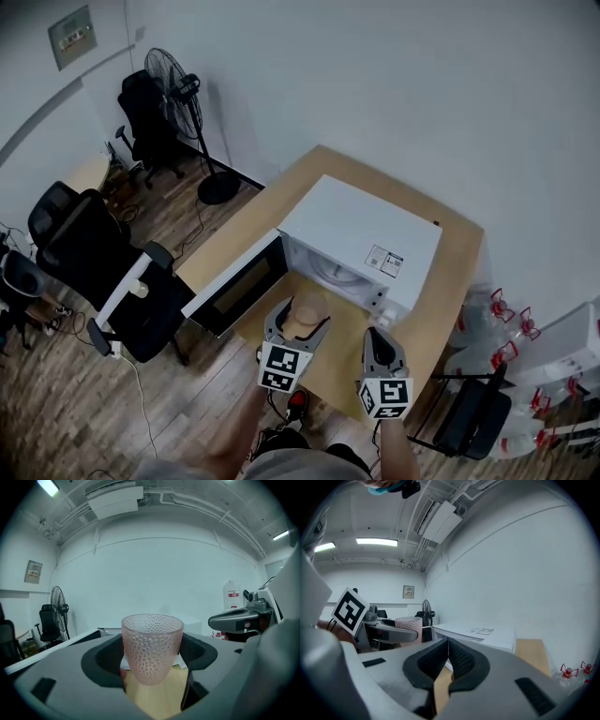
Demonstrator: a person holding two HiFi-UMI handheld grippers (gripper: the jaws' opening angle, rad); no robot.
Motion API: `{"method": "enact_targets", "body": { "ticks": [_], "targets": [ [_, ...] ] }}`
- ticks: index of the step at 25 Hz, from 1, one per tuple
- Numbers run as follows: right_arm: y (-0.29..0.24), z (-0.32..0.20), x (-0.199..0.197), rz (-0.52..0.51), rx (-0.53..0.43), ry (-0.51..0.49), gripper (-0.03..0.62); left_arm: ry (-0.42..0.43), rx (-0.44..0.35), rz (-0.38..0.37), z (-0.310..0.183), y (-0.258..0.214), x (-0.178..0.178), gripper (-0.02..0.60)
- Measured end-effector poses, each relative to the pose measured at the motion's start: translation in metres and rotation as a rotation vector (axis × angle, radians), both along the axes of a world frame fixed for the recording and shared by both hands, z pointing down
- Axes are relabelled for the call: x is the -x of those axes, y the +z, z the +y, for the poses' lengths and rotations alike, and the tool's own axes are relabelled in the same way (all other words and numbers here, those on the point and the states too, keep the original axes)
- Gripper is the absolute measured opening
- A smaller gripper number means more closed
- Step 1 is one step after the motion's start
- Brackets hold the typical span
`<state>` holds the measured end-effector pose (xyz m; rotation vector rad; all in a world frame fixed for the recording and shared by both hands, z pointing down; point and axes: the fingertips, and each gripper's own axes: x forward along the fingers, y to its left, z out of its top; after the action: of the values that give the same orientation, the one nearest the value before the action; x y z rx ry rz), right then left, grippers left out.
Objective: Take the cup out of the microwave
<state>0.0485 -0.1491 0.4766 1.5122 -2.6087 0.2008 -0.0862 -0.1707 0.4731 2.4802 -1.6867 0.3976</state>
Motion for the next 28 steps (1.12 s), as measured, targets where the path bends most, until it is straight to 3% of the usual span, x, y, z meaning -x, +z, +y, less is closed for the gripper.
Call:
{"method": "enact_targets", "body": {
  "ticks": [11, 28],
  "targets": [
    [-0.027, 0.059, -0.017, -0.023, -0.065, -0.03, 0.018, -0.032, -0.031, -0.022, 0.087, -0.02, -0.013, 0.376],
    [-0.019, 0.166, -0.048, -0.004, -0.082, -0.047, 0.018, -0.093, -0.031, -0.003, 0.211, -0.012, -0.02, 0.376]
  ]
}}
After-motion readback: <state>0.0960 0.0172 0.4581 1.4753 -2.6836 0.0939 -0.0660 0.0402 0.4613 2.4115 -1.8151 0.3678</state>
